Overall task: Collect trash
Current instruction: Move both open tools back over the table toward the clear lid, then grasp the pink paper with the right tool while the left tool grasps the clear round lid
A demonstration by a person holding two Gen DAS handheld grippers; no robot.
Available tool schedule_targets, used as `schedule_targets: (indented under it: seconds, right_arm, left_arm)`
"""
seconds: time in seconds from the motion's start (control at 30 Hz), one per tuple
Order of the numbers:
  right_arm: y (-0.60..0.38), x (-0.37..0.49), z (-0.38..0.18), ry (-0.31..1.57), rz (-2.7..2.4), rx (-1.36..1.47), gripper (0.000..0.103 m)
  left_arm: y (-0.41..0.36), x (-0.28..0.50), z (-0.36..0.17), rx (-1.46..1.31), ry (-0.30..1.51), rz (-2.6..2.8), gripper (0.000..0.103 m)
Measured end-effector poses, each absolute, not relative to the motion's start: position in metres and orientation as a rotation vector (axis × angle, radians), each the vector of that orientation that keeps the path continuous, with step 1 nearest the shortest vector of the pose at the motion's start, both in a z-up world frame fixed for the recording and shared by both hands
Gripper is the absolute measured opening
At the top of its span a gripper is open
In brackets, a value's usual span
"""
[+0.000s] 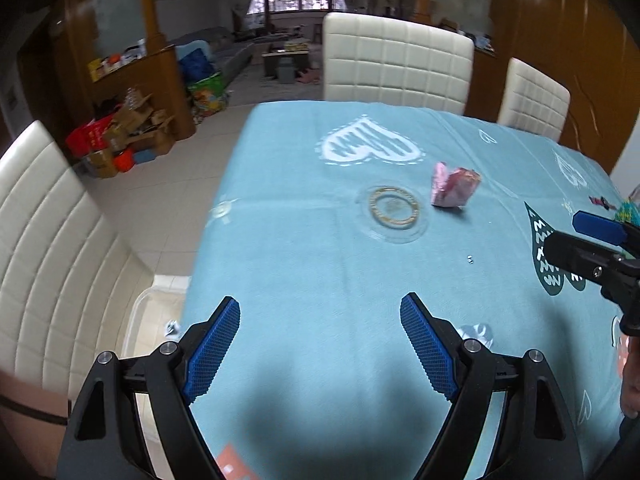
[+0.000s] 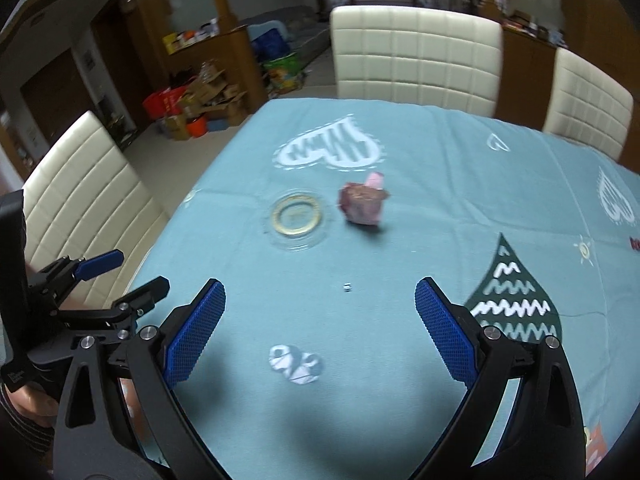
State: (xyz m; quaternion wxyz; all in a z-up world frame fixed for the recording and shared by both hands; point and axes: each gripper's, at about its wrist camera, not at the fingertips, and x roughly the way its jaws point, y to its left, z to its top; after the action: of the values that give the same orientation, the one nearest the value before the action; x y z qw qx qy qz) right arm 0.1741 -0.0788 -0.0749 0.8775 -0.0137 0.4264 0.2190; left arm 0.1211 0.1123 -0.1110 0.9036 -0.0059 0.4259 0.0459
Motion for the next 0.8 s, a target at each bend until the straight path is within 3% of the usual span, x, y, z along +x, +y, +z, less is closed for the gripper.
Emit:
schedule_targets:
  seconds: [0.53,0.7,0.8]
  right_arm:
    - [-0.072,0.263,-0.114,0.96,0.455,-0.017,0.095]
    - [-0.062,0.289,-0.131,1.0,0.477,-0.028,0.085]
    - [-0.057,0.301,-0.14,1.015,0.485,-0.025,0.085]
  left_arm:
    - [0.07,0.213,-0.157,0.114,0.925,-0.05,0.08]
    - [0.062,0.236,-0.174,0.141,0.95,-0.085,0.08]
    - [0.058,0.249,-0.181,0.146,0.957,-0.097,0.081]
